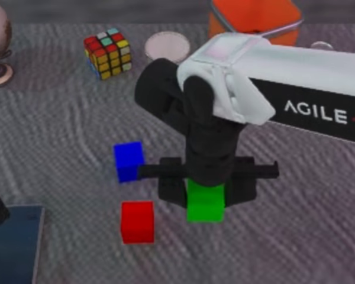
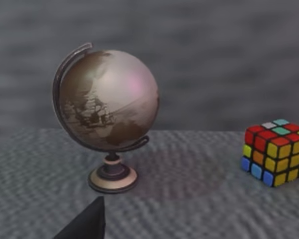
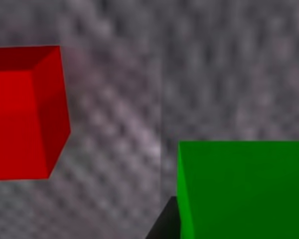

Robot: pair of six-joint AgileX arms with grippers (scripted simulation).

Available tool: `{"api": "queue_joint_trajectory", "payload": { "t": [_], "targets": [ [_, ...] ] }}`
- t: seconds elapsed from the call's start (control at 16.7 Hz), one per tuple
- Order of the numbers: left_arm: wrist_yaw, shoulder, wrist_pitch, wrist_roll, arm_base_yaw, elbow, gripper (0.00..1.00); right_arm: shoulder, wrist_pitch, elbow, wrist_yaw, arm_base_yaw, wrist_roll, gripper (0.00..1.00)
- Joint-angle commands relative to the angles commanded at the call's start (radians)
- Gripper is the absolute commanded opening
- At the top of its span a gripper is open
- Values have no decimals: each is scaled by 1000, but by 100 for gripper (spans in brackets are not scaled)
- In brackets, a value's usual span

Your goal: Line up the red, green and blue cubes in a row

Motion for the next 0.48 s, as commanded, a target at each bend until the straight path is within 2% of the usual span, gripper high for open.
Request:
{"api": "queue_joint_trajectory", "payload": {
  "t": [0.18, 0.48],
  "targets": [
    [0, 0, 0, 0, 0, 0, 100, 9, 42, -29, -1, 1, 0, 0],
    [0, 0, 0, 0, 0, 0, 100, 62, 225, -150, 1, 4, 3, 0]
  ]
}}
